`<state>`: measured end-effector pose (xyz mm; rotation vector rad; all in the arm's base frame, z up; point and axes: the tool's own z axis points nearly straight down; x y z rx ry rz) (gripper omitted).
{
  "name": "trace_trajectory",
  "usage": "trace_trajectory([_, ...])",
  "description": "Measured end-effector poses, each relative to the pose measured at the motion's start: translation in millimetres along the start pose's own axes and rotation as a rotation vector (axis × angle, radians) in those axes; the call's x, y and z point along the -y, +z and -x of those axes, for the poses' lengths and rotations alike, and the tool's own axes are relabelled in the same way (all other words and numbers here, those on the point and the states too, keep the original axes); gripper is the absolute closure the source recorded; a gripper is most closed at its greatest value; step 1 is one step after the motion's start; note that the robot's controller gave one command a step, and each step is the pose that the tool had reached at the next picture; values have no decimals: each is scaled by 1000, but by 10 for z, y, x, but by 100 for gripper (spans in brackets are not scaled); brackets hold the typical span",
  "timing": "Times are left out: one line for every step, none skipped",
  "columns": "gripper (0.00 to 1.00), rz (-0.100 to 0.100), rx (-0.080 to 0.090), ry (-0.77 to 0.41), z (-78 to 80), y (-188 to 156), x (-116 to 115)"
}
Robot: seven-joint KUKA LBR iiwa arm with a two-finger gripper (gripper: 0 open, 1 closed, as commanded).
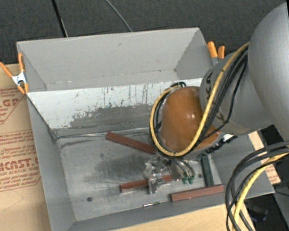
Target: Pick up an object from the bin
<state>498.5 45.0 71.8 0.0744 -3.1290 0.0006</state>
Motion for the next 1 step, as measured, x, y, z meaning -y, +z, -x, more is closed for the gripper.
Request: trace_trajectory([100,1,18,28,56,-1706,-32])
